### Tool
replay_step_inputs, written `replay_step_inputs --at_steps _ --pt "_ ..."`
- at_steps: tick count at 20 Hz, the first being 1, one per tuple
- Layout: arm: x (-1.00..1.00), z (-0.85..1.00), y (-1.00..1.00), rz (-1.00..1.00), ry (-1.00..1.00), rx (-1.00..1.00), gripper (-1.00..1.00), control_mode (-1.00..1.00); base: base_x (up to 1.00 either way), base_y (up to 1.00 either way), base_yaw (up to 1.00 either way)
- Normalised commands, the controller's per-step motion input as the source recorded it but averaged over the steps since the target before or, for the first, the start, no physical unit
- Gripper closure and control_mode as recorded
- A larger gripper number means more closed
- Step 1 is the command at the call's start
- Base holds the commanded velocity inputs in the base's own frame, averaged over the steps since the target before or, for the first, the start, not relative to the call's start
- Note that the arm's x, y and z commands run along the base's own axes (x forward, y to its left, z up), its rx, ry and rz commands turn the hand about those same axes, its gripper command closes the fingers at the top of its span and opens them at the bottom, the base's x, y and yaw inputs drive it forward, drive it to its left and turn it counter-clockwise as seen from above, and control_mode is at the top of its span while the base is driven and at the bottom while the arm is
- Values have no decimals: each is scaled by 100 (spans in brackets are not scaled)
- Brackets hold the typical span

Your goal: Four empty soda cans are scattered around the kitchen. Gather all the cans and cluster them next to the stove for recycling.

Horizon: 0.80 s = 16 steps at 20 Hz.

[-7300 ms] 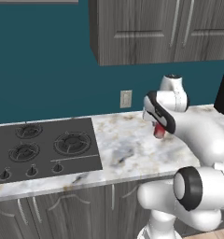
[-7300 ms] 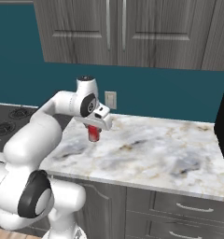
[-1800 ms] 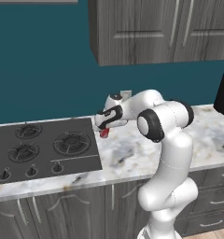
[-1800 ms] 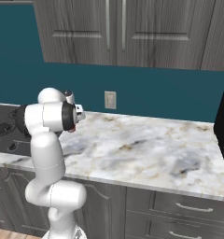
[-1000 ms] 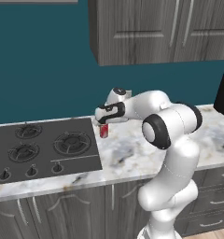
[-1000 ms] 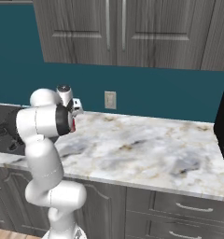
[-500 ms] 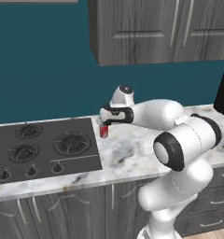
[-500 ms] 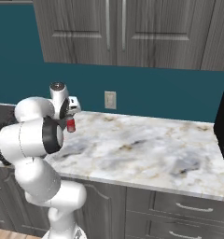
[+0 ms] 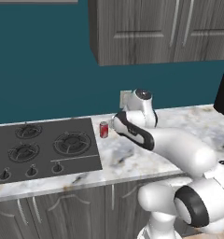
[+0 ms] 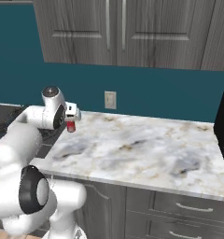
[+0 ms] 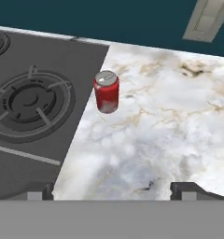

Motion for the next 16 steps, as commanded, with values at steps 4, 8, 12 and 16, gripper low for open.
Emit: replay_step_inputs --at_steps 4,8,12,16 --pt "-80 37 -31 -14 -3 10 -100 -100 0 0 0" --pt "-80 32 -27 -11 -5 8 -100 -100 0 0 0" --pt "-78 29 -30 -12 -1 11 -100 -100 0 0 0" --pt "-78 18 -32 -13 0 10 -100 -100 0 0 0"
